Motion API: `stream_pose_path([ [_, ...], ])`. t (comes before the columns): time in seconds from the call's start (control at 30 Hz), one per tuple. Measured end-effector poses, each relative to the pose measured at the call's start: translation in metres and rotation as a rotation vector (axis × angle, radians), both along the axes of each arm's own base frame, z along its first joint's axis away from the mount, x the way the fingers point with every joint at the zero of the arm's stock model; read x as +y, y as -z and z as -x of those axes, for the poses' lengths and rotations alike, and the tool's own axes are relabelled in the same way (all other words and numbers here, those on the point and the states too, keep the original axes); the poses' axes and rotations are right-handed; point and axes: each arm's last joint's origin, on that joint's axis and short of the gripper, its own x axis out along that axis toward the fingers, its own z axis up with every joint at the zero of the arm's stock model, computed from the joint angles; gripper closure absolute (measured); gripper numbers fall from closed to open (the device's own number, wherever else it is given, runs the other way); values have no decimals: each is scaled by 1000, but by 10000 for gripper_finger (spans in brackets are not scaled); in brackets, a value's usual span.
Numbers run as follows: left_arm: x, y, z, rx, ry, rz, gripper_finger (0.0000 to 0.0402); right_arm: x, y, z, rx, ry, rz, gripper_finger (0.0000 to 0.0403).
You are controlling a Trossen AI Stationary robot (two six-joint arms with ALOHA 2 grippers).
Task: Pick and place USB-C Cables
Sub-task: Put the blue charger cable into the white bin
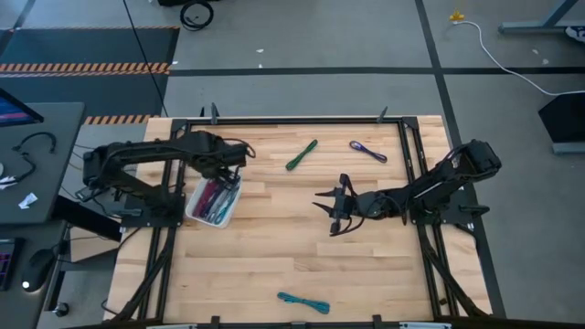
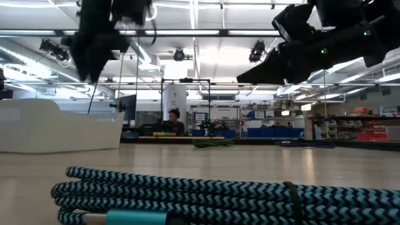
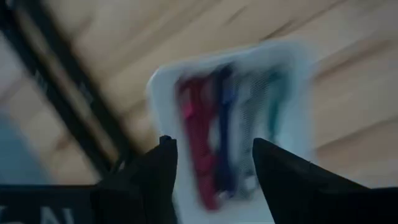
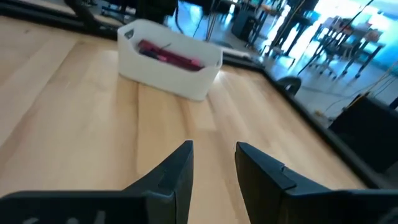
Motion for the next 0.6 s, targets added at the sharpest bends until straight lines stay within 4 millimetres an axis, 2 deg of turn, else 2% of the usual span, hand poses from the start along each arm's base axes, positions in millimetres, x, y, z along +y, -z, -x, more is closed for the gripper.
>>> stream_pose_path([
  [0.13, -29, -24, -26, -219, 162, -166, 186, 7, 6, 3, 48, -13, -44, 279],
  [0.3, -95, -25, -56, -536, 517, -290, 203, 29, 11, 11, 81, -74, -117, 279],
  [0.47, -169, 4, -69, -804, 883, -318, 214, 61, 11, 25, 54, -95, -159, 279],
  [0.6, -216, 50, -71, -936, 1088, -324, 216, 85, 10, 41, 9, -62, -162, 280],
])
